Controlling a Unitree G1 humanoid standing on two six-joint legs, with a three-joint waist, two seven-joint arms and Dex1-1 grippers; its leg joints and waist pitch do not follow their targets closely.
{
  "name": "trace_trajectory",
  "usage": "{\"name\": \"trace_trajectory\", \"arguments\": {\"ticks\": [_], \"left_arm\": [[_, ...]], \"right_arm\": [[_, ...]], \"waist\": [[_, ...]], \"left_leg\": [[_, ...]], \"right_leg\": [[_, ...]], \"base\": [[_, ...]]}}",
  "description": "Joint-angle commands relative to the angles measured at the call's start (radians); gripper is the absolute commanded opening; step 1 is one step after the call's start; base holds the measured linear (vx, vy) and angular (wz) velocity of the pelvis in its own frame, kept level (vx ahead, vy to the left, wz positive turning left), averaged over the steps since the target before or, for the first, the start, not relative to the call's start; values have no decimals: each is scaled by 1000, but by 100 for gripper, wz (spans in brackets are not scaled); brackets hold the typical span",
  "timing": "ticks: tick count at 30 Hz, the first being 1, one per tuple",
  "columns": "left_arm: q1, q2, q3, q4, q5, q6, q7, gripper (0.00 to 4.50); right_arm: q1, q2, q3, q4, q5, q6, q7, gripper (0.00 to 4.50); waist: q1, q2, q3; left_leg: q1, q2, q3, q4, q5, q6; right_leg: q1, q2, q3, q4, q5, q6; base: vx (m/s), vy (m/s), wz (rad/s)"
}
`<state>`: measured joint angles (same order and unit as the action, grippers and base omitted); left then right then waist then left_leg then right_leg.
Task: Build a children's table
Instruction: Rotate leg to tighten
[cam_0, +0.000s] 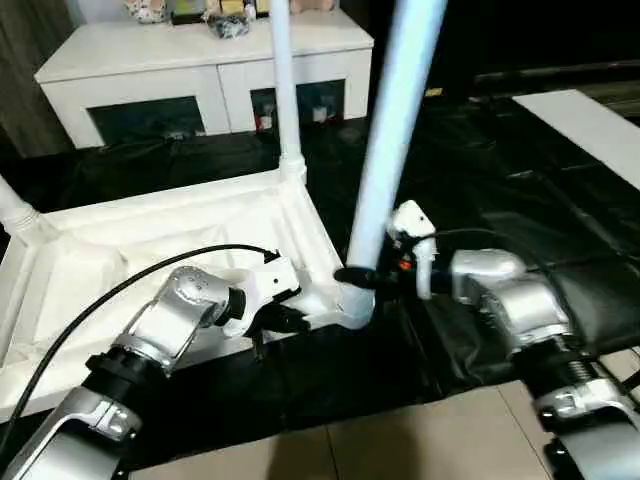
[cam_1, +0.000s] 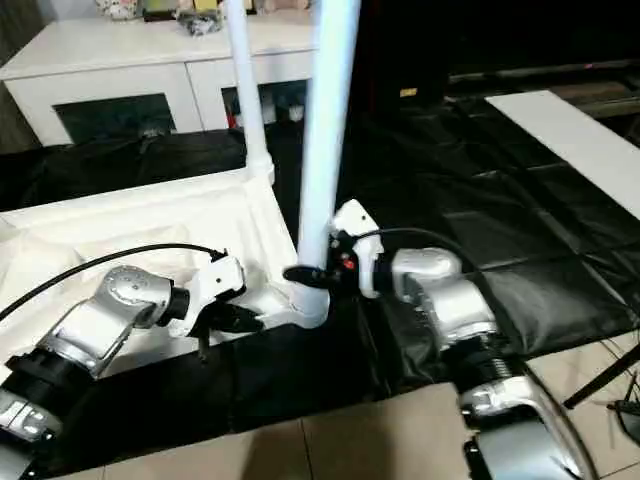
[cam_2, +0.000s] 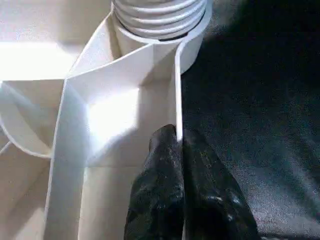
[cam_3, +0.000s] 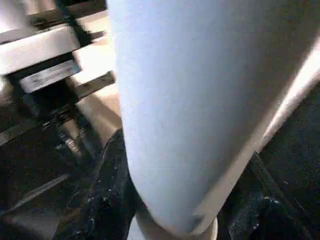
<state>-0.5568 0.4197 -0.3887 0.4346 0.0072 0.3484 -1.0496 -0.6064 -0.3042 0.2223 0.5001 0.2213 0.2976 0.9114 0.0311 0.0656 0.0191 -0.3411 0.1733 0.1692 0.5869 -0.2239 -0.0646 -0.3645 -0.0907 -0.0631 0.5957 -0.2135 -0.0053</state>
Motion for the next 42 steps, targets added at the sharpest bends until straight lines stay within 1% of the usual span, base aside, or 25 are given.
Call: {"name": "trace_trajectory", "arguments": {"ticks": [1, 3, 4, 5, 7, 8, 9, 11, 12, 14, 15, 19, 20, 23, 24, 25, 26, 27, 28, 29, 30, 33, 36, 38, 42], "left_arm": [[-35, -39, 21, -6, 5, 15, 55, 0], [-52, -98, 42, 23, 13, 68, 155, 0], [-57, -116, 49, 31, 14, 86, 184, 0], [-67, -160, 62, 45, 18, 132, 250, 0], [-77, -218, 67, 57, 30, 176, 328, 0], [-83, -257, 73, 67, 33, 189, 374, 0], [-87, -283, 77, 75, 33, 194, 404, 0], [-100, -341, 81, 95, 45, 197, 474, 0], [-100, -341, 81, 95, 45, 197, 474, 0], [-109, -399, 84, 102, 53, 214, 528, 0], [-111, -418, 83, 101, 51, 221, 538, 0], [-113, -427, 80, 96, 47, 225, 539, 0], [-109, -410, 74, 89, 47, 204, 514, 0], [-87, -329, 55, 61, 43, 128, 409, 0], [-78, -298, 52, 51, 43, 126, 376, 0], [-73, -280, 50, 46, 43, 128, 359, 0], [-55, -227, 49, 33, 35, 51, 281, 0], [-55, -227, 49, 33, 35, 51, 281, 0], [-32, -153, 48, 5, 18, -30, 171, 0], [-24, -130, 48, -6, 12, -55, 135, 0], [-17, -112, 49, -16, 4, -75, 102, 0], [8, -35, 64, -70, -49, -67, -26, 0], [13, 9, 68, -82, -67, -62, -75, 0], [10, 48, 80, -60, -72, -102, -100, 0], [8, 58, 88, -54, -73, -109, -101, 0]], "right_arm": [[59, -3, 24, 217, -150, 114, -210, 184], [43, 33, -1, 263, -161, 130, -332, 184], [39, 41, -6, 275, -164, 133, -363, 184], [31, 61, -18, 304, -169, 139, -429, 184], [19, 87, -32, 338, -174, 134, -517, 184], [15, 102, -39, 349, -172, 129, -549, 184], [12, 111, -44, 356, -170, 124, -570, 184], [4, 132, -55, 368, -169, 114, -619, 184], [4, 132, -55, 368, -169, 114, -619, 184], [-8, 153, -75, 390, -168, 101, -683, 184], [-13, 162, -85, 399, -166, 98, -705, 184], [-22, 174, -97, 411, -160, 95, -727, 184], [-22, 175, -99, 405, -157, 93, -719, 184], [-7, 167, -96, 357, -137, 73, -615, 184], [6, 158, -82, 329, -133, 71, -560, 184], [14, 152, -72, 313, -131, 71, -527, 184], [47, 121, -31, 253, -128, 83, -427, 184], [47, 121, -31, 253, -128, 83, -427, 184], [88, 72, 12, 180, -115, 99, -311, 184], [100, 55, 25, 158, -109, 101, -276, 184], [121, 28, 42, 122, -98, 102, -221, 184], [165, -36, 70, 47, -76, 89, -101, 184], [188, -73, 76, 10, -69, 65, -33, 184], [217, -113, 50, -28, -57, 21, 35, 184], [227, -133, 7, -34, -33, -4, 46, 184]], "waist": [[-6, 5, -18], [-14, 1, -13], [-14, 1, -13], [-16, 2, -13], [-19, 0, -13], [-20, 0, -13], [-22, -6, -12], [-24, -5, -13], [-26, -6, -14], [-25, -1, -18], [-26, -4, -17], [-30, 0, -16], [-30, 7, -16], [-31, 2, -24], [-24, 3, -32], [-24, 4, -34], [-23, 3, -34], [-21, 3, -35], [-23, 2, -36], [-20, 0, -40], [-18, 1, -42], [-14, 5, -47], [-8, 6, -49], [-5, 4, -53], [4, 1, -51]], "left_leg": [[1, 53, -16, -94, -315, -12], [6, 53, -22, -99, -385, -42], [6, 53, -22, -99, -385, -42], [8, 52, -29, -101, -420, -57], [5, 50, -31, -102, -429, -57], [8, 48, -31, -101, -440, -53], [12, 47, -28, -99, -455, -47], [11, 45, -28, -99, -458, -37], [10, 45, -27, -99, -456, -34], [6, 46, -27, -101, -427, -27], [5, 47, -25, -101, -426, -26], [0, 45, -29, -104, -445, -22], [0, 45, -30, -105, -455, -24], [1, 46, -28, -104, -431, -20], [-6, 49, -29, -103, -358, -8], [-10, 49, -25, -101, -316, 2], [-16, 52, -23, -97, -262, 25], [-14, 51, -20, -94, -245, 34], [-20, 51, -19, -91, -205, 53], [-21, 50, -18, -85, -159, 77], [-17, 51, -16, -81, -120, 99], [-13, 52, -14, -73, -42, 128], [-9, 56, -12, -67, 21, 149], [-7, 54, -12, -57, 83, 167], [-9, 57, -10, -54, 74, 173]], "right_leg": [[22, -60, 44, -76, -240, -242], [15, -65, 47, -89, -400, -190], [15, -65, 47, -89, -400, -190], [10, -63, 45, -93, -454, -159], [9, -63, 45, -97, -451, -148], [5, -63, 44, -101, -456, -145], [-1, -61, 44, -106, -467, -142], [-2, -60, 43, -110, -468, -138], [-1, -58, 43, -111, -462, -137], [3, -57, 43, -107, -390, -144], [1, -56, 43, -107, -369, -152], [5, -56, 40, -107, -384, -145], [3, -57, 40, -108, -393, -139], [6, -57, 42, -106, -335, -146], [17, -57, 42, -95, -225, -167], [19, -56, 42, -90, -160, -181], [24, -55, 38, -86, -89, -200], [24, -54, 37, -83, -64, -210], [30, -58, 37, -75, -14, -229], [37, -57, 36, -71, 32, -233], [36, -60, 36, -66, 82, -246], [38, -58, 32, -54, 171, -274], [36, -56, 30, -45, 229, -288], [35, -54, 30, -35, 290, -298], [30, -57, 32, -33, 253, -309]], "base": [[0, 0, 0], [0, 0, 0], [0, 0, 0], [0, 0, 0], [0, 0, 0], [0, 0, 0], [0, 0, 0], [0, 0, 0], [0, 0, 0], [0, 0, 0], [0, 0, 0], [0, 0, 0], [0, 0, 0], [0, 0, 0], [0, 0, 0], [0, 0, 0], [0, 0, 0], [0, 0, 0], [69, -23, 2], [98, -38, 3], [63, -26, 0], [19, -9, 1], [35, 7, 0], [0, 0, 0], [0, 0, 0]]}}
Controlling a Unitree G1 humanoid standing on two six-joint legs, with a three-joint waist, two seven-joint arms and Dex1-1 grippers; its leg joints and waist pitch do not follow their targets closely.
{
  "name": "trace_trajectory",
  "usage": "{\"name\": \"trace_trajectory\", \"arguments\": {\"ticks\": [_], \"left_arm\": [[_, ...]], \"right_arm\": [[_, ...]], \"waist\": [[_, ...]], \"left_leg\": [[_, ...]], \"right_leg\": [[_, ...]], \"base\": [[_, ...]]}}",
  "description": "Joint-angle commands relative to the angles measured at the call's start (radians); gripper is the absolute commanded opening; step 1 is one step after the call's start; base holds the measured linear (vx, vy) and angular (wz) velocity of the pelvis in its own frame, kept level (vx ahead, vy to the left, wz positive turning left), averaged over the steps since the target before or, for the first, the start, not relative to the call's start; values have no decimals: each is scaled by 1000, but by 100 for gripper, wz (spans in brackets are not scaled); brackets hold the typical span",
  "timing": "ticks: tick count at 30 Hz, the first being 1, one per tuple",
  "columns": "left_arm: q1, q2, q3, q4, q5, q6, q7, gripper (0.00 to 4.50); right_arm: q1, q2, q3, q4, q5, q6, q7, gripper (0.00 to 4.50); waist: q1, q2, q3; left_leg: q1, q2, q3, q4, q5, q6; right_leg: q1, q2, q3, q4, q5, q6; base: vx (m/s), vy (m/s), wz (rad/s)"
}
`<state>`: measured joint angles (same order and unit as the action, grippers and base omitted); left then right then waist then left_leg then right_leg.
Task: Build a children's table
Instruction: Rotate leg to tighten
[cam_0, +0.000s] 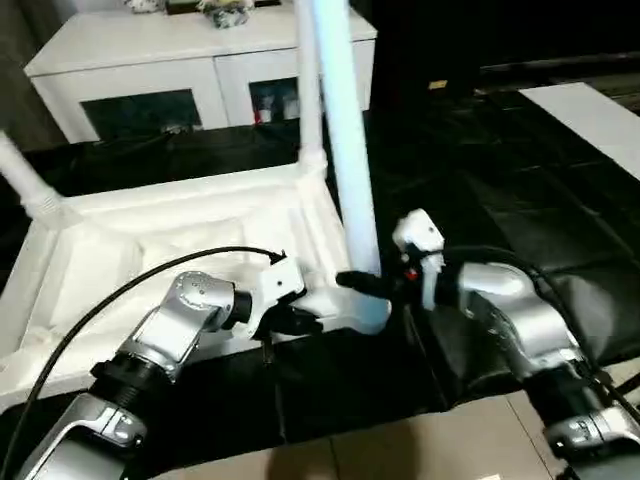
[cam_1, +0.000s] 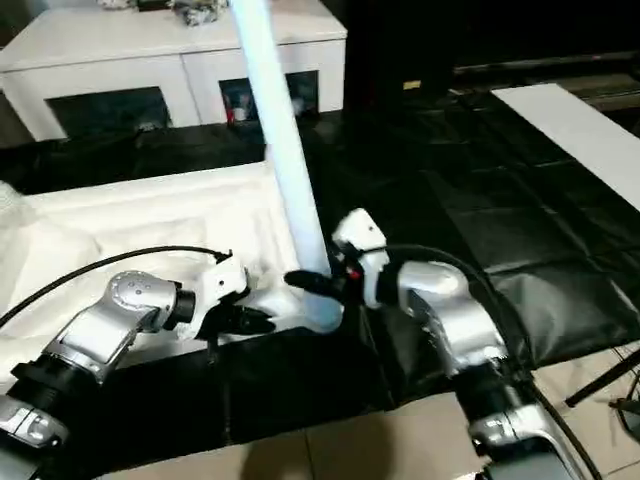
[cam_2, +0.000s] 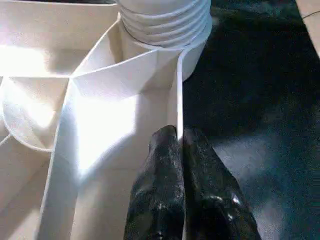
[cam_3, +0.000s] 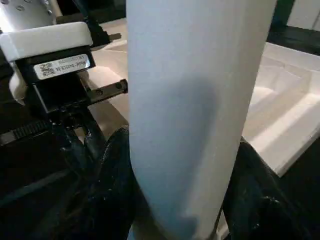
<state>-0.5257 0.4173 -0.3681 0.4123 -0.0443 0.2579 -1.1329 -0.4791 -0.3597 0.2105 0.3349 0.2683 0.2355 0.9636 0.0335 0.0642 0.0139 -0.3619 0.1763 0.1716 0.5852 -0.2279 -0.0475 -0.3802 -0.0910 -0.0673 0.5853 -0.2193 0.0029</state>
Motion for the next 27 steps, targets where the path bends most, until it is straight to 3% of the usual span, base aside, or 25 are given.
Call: {"name": "trace_trajectory", "arguments": {"ticks": [1, 5, 8, 12, 16, 21, 24, 27], "left_arm": [[-22, 55, 70, -34, -22, -17, -11, 0], [-18, 40, 70, -44, -16, -13, 2, 0], [-14, 33, 68, -52, -19, -11, 10, 0], [-13, 33, 66, -50, -23, -20, 16, 0], [-17, 28, 69, -43, -15, -29, 36, 0], [-27, 17, 78, -29, -2, -45, 72, 0], [-35, 3, 94, -26, 1, -74, 109, 0], [-39, -1, 100, -25, 2, -89, 123, 0]], "right_arm": [[100, -76, 2, 139, -72, 39, -11, 184], [111, -83, -35, 131, -43, 15, -16, 184], [122, -75, -82, 120, -2, 18, -24, 184], [129, -57, -135, 123, 37, 29, -47, 184], [144, -31, -202, 129, 98, 30, -87, 184], [161, -3, -255, 126, 142, 7, -138, 184], [161, 18, -293, 90, 183, 2, -169, 184], [157, 26, -307, 73, 199, 4, -177, 184]], "waist": [[2, 1, -46], [5, 0, -41], [6, -2, -39], [11, -2, -44], [19, -2, -47], [20, -2, -43], [9, -2, -39], [5, -4, -39]], "left_leg": [[12, 55, -13, -53, 68, 151], [13, 57, -12, -59, -16, 104], [13, 56, -12, -59, -27, 85], [11, 51, -13, -50, 34, 103], [11, 52, -13, -45, 58, 125], [6, 53, -15, -47, 22, 119], [3, 49, -14, -52, -37, 96], [2, 50, -14, -52, -47, 89]], "right_leg": [[45, -57, 36, -23, 243, -318], [43, -59, 40, -28, 152, -322], [44, -57, 42, -26, 168, -321], [46, -55, 41, -17, 253, -324], [45, -57, 40, -15, 270, -327], [48, -59, 39, -17, 216, -326], [51, -60, 41, -24, 138, -320], [50, -60, 42, -25, 115, -317]], "base": [[0, 0, 0], [0, 0, 0], [0, 0, 0], [0, 0, 0], [0, 0, 0], [0, 0, 0], [0, 0, 0], [0, 0, 0]]}}
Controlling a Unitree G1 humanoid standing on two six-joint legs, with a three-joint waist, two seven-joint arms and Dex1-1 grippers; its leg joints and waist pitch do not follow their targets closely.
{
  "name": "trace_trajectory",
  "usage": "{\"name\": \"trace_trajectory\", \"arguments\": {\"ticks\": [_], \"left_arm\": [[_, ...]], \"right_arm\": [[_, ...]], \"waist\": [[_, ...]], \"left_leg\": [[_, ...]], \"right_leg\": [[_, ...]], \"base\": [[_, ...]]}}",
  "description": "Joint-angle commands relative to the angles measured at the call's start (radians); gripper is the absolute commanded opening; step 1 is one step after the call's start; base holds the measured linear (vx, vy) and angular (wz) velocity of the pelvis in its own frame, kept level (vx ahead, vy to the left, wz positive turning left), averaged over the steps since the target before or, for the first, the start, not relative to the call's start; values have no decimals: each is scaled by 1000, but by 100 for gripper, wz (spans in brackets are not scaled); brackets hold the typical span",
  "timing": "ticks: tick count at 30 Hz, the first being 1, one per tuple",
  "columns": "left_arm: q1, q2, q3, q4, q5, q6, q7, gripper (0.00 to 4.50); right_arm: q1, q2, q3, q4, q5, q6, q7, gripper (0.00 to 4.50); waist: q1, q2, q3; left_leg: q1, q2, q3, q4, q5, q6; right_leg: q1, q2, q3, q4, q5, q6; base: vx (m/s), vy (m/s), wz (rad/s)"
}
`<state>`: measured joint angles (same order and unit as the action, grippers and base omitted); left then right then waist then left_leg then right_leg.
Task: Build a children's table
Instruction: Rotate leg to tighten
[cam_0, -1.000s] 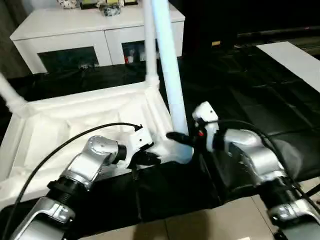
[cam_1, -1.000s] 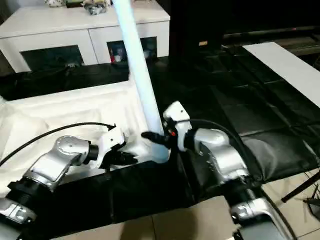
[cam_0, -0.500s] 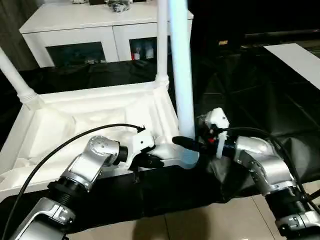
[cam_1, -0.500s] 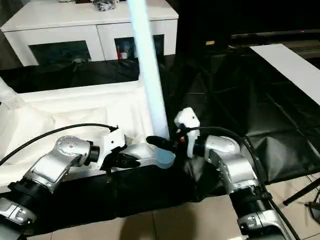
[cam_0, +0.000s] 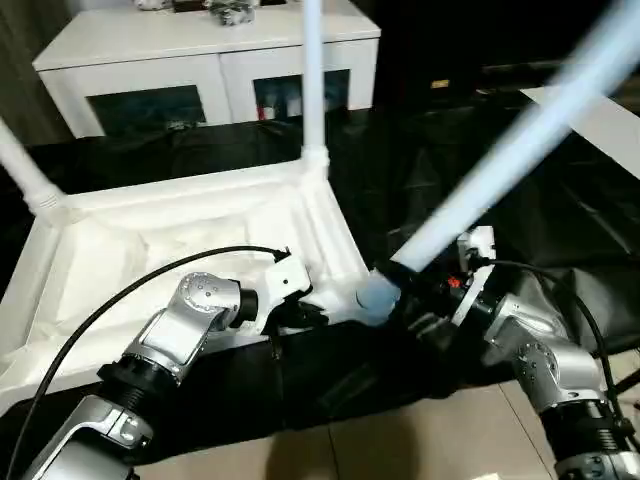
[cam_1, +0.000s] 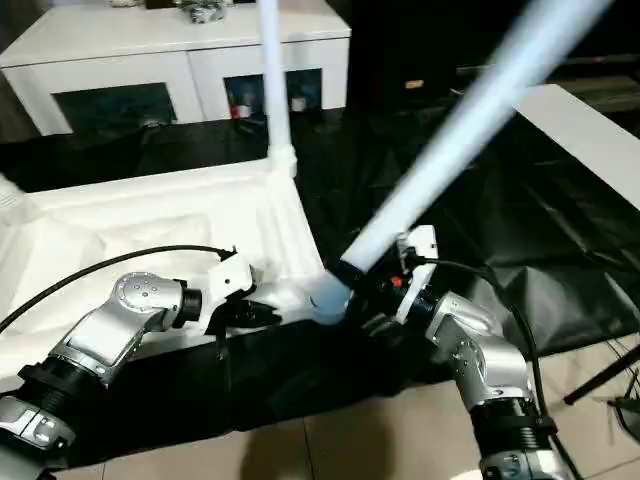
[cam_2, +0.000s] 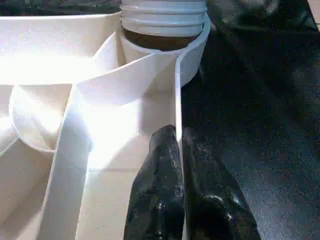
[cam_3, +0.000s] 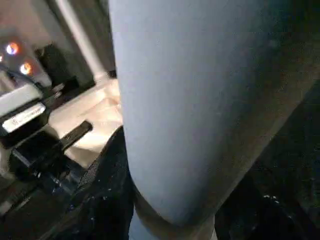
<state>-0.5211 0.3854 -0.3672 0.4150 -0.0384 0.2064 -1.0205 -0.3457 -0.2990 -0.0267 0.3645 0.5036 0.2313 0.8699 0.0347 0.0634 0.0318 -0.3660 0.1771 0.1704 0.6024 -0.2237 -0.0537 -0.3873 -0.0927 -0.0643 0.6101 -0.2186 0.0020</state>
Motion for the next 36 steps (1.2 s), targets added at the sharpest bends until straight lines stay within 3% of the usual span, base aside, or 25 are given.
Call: {"name": "trace_trajectory", "arguments": {"ticks": [1, 2, 3, 6, 8, 10, 13, 15, 19, 20, 21, 22, 24, 26, 28, 29, 32, 33, 36], "left_arm": [[-55, 23, 124, -36, -42, -7, -2, 28], [-69, 21, 153, -47, -89, 21, -19, 28], [-79, 20, 173, -54, -122, 41, -32, 57], [-96, 30, 219, -95, -201, 70, -67, 70], [-120, 22, 266, -105, -245, 60, -43, 97], [-132, 16, 288, -107, -264, 55, -27, 110], [-202, -17, 341, -75, -256, 45, 95, 116], [-256, -45, 354, -40, -221, 34, 188, 150], [-264, -81, 332, -67, -218, 65, 183, 169], [-264, -93, 339, -89, -249, 89, 174, 194], [-264, -126, 357, -158, -341, 155, 146, 194], [-264, -132, 357, -180, -365, 171, 133, 196], [-262, -149, 349, -267, -455, 236, 79, 228], [-263, -155, 305, -327, -499, 288, 35, 238], [-265, -163, 280, -330, -493, 291, 24, 245], [-269, -177, 264, -316, -479, 282, 26, 273], [-279, -208, 256, -286, -461, 266, 39, 283], [-293, -249, 256, -252, -438, 273, 79, 300], [-316, -281, 255, -174, -376, 241, 162, 325]], "right_arm": [[5, -28, -89, 12, -10, 18, -89, 184], [-16, -26, -98, -21, 8, 27, -88, 184], [-31, -26, -101, -41, 18, 34, -86, 184], [-60, -36, -86, -83, 23, 55, -75, 184], [-75, -45, -64, -103, 2, 57, -79, 184], [-81, -48, -55, -110, -9, 58, -83, 184], [-103, -58, -19, -117, -54, 72, -108, 184], [-126, -60, 3, -114, -80, 95, -127, 184], [-141, -59, 24, -115, -100, 116, -128, 184], [-142, -61, 29, -115, -105, 119, -126, 184], [-149, -69, 48, -118, -122, 136, -125, 184], [-152, -73, 56, -119, -130, 143, -126, 184], [-165, -88, 88, -122, -159, 177, -132, 184], [-187, -97, 123, -137, -174, 228, -126, 184], [-197, -99, 139, -147, -177, 256, -120, 184], [-208, -99, 153, -153, -180, 279, -113, 184], [-224, -99, 173, -159, -182, 308, -105, 184], [-239, -98, 205, -165, -199, 322, -87, 184], [-249, -90, 225, -182, -207, 329, -79, 184]], "waist": [[5, 3, -58], [5, 1, -60], [6, -3, -64], [17, -1, -70], [26, -2, -65], [29, -4, -65], [31, -6, -64], [32, -6, -61], [31, -10, -56], [31, -6, -55], [31, -6, -59], [34, -7, -60], [36, -8, -64], [36, -10, -62], [37, -11, -60], [34, -12, -57], [33, -9, -58], [31, -10, -60], [30, -10, -61]], "left_leg": [[7, 49, -14, -67, -42, 96], [7, 48, -13, -65, -17, 102], [3, 43, -13, -58, 34, 113], [2, 37, -11, -44, 125, 152], [-2, 37, -9, -42, 122, 184], [-2, 39, -8, -40, 120, 191], [-4, 42, -9, -37, 110, 188], [-3, 42, -9, -38, 65, 161], [-6, 42, -10, -45, 15, 120], [-6, 42, -9, -46, 4, 113], [-5, 43, -9, -44, 17, 103], [-7, 42, -10, -42, 34, 104], [-8, 40, -9, -37, 78, 123], [-10, 39, -9, -36, 84, 142], [-11, 38, -8, -35, 75, 150], [-12, 37, -7, -36, 59, 155], [-9, 38, -7, -36, 48, 143], [-11, 38, -9, -35, 50, 137], [-10, 38, -11, -35, 43, 135]], "right_leg": [[56, -57, 39, -48, 119, -317], [57, -56, 39, -44, 144, -320], [60, -55, 40, -35, 192, -328], [49, -48, 39, -25, 288, -344], [47, -49, 36, -24, 265, -337], [46, -49, 36, -24, 233, -334], [43, -50, 36, -25, 181, -330], [42, -47, 36, -30, 117, -322], [46, -51, 39, -36, 58, -305], [45, -51, 40, -37, 52, -303], [48, -53, 41, -30, 79, -309], [48, -52, 40, -28, 101, -317], [46, -49, 39, -22, 159, -335], [46, -47, 38, -22, 156, -338], [45, -48, 39, -25, 136, -332], [47, -46, 39, -30, 105, -322], [47, -46, 40, -34, 85, -314], [49, -45, 39, -31, 104, -313], [51, -47, 39, -32, 107, -309]], "base": [[0, 0, 0], [0, 0, 0], [0, 0, 0], [0, 0, 0], [0, 0, 0], [0, 0, 0], [0, 0, 0], [0, 0, 0], [0, 0, 0], [0, 0, 0], [0, 0, 0], [0, 0, 0], [0, 0, 0], [0, 0, 0], [0, 0, 0], [0, 0, 0], [0, 0, 0], [0, 0, 0], [0, 0, 0]]}}
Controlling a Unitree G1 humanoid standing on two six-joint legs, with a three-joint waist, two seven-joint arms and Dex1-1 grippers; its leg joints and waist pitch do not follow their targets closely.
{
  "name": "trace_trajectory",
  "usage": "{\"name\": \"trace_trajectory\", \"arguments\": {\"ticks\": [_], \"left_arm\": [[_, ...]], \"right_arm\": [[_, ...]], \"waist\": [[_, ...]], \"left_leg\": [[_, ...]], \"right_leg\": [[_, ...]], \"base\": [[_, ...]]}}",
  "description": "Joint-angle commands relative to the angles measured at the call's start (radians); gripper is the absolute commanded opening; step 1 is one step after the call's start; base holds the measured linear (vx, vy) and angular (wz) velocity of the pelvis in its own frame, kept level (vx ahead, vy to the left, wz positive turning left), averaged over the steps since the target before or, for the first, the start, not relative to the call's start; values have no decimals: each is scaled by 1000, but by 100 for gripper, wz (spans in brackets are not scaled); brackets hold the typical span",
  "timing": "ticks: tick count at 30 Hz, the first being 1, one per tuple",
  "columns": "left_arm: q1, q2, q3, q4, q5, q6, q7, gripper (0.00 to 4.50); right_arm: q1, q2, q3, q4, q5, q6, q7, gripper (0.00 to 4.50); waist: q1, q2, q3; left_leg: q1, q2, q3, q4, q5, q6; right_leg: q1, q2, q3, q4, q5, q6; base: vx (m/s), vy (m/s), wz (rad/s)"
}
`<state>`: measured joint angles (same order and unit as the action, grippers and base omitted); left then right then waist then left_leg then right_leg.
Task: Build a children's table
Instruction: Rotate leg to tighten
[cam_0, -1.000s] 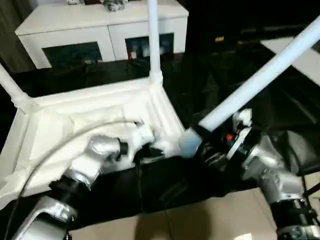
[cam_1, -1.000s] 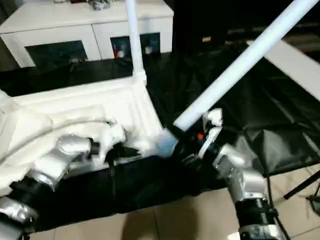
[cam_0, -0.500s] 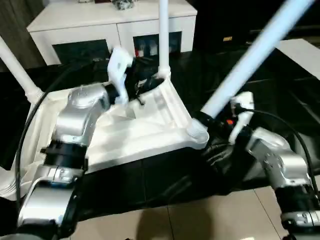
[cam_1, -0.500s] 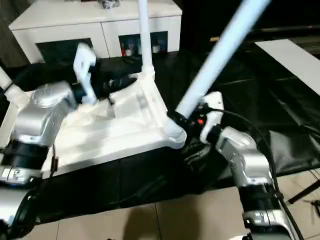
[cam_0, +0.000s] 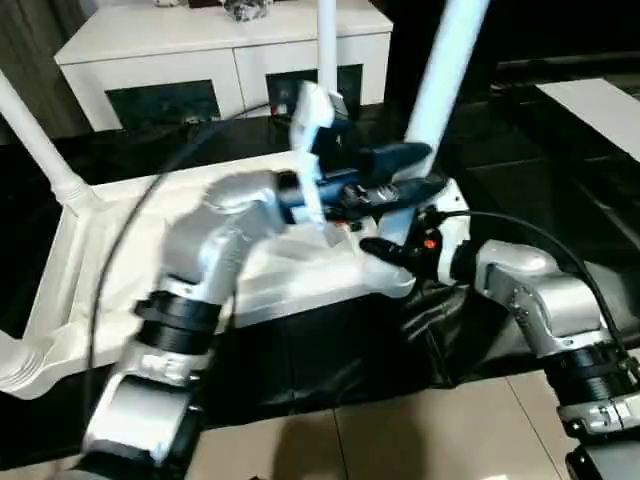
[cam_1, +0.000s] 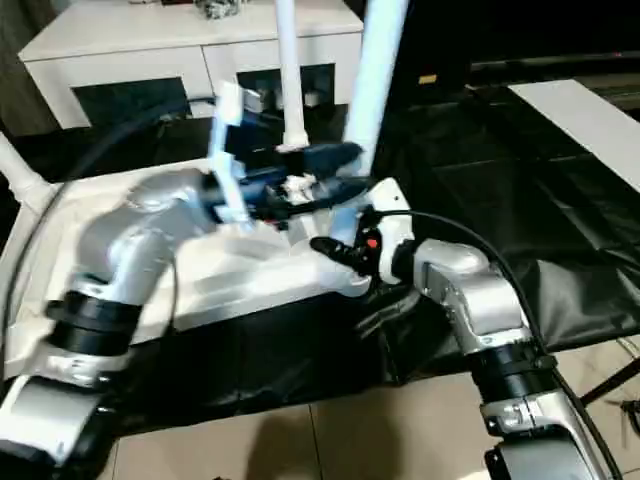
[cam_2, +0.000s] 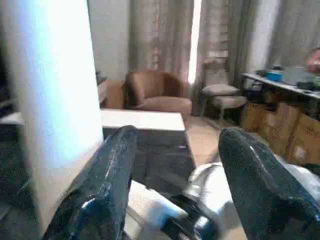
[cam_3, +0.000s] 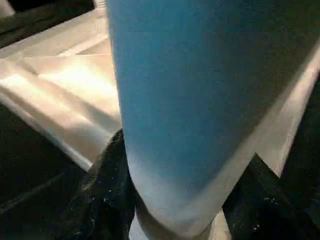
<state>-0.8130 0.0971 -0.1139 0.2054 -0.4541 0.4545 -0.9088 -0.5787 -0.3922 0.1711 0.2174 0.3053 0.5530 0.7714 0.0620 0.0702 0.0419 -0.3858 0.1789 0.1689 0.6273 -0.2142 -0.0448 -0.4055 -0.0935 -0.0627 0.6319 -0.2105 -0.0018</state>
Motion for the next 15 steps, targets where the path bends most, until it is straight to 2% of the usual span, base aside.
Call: {"name": "trace_trajectory", "arguments": {"ticks": [1, 4, 7, 9, 10, 13, 15], "left_arm": [[-25, 7, 2, 41, 38, -5, 60, 329], [-29, 4, 10, 46, 29, 6, 76, 357], [-23, 16, 32, 10, -31, 55, 71, 376], [9, 26, 88, -62, -130, 129, 11, 393], [18, 35, 98, -77, -154, 147, -12, 402], [29, 53, 122, -90, -195, 177, -39, 420], [27, 66, 147, -76, -212, 184, -34, 444]], "right_arm": [[-17, 5, 29, -39, -8, 11, 20, 184], [-20, 7, 32, -45, -8, 12, 20, 184], [-27, 10, 27, -58, -6, 23, 5, 184], [-31, 8, 5, -65, -3, 32, -1, 184], [-31, 6, 0, -67, -1, 32, 0, 184], [-29, 2, -8, -73, 2, 37, 5, 184], [-28, -1, -12, -77, 2, 39, 10, 184]], "waist": [[4, -16, -70], [5, -16, -72], [6, -16, -73], [6, -17, -74], [6, -17, -74], [6, -14, -73], [6, -13, -71]], "left_leg": [[10, 38, -10, -62, 20, 120], [11, 37, -10, -61, 19, 113], [10, 36, -10, -59, 40, 121], [10, 35, -8, -58, 44, 122], [9, 35, -9, -58, 48, 124], [12, 36, -8, -58, 44, 131], [15, 36, -8, -60, 31, 123]], "right_leg": [[70, -48, 38, -57, 89, -305], [70, -48, 39, -54, 102, -307], [69, -46, 38, -50, 133, -317], [70, -47, 38, -47, 137, -325], [70, -47, 37, -46, 140, -328], [66, -44, 37, -48, 121, -324], [64, -42, 36, -50, 99, -320]], "base": [[0, 0, 0], [0, 0, 0], [0, 0, 0], [0, 0, 0], [0, 0, 0], [0, 0, 0], [0, 0, 0]]}}
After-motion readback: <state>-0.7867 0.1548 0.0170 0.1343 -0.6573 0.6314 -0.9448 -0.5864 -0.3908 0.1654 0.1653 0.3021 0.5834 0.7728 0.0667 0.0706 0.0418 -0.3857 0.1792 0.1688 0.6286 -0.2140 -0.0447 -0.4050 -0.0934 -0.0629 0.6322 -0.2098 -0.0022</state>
